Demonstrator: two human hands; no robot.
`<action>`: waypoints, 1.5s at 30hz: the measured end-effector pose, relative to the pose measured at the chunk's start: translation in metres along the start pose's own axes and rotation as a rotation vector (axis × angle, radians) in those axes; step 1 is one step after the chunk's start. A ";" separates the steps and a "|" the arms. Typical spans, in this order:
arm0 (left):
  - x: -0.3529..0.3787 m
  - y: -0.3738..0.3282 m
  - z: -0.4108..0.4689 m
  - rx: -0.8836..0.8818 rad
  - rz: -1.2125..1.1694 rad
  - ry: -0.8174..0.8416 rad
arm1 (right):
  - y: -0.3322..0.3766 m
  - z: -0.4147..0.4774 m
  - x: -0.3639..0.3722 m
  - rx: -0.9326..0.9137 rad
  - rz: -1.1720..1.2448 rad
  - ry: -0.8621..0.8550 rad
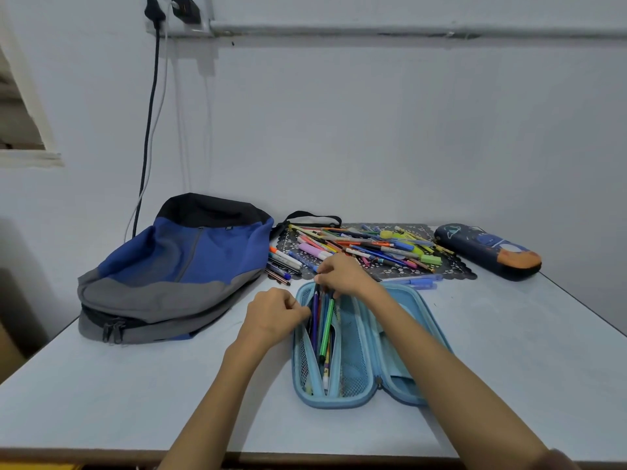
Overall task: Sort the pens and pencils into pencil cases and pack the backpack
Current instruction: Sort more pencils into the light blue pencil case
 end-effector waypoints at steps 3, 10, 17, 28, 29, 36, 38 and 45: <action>0.000 0.000 0.000 -0.006 -0.004 0.000 | 0.003 0.001 0.000 0.009 -0.024 -0.023; -0.001 -0.001 -0.001 -0.013 0.002 0.002 | -0.001 0.002 0.001 0.014 0.009 0.008; -0.001 -0.001 0.000 -0.010 -0.002 -0.004 | -0.001 -0.003 -0.003 0.004 -0.034 -0.021; 0.001 0.001 0.001 -0.009 -0.004 -0.007 | 0.000 -0.009 0.001 -0.116 -0.071 -0.034; 0.001 0.001 0.001 -0.008 -0.006 -0.005 | 0.000 -0.009 0.002 -0.118 -0.059 -0.017; 0.003 0.004 0.002 -0.021 -0.027 -0.015 | -0.005 -0.013 -0.005 0.051 0.266 0.050; 0.003 0.004 0.002 -0.022 -0.025 -0.014 | -0.008 -0.015 -0.008 0.083 0.303 0.041; 0.005 0.003 0.004 -0.015 0.010 0.009 | -0.017 -0.018 -0.013 0.053 0.175 0.106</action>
Point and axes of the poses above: each hand's wrist, its own z-axis towards the middle knuckle, its own x-axis out of the palm, y = z × x, the point moved 5 cm from there along z, towards the middle knuckle, and after that the axes turned 12 degrees about -y, right-handed, at the moved point
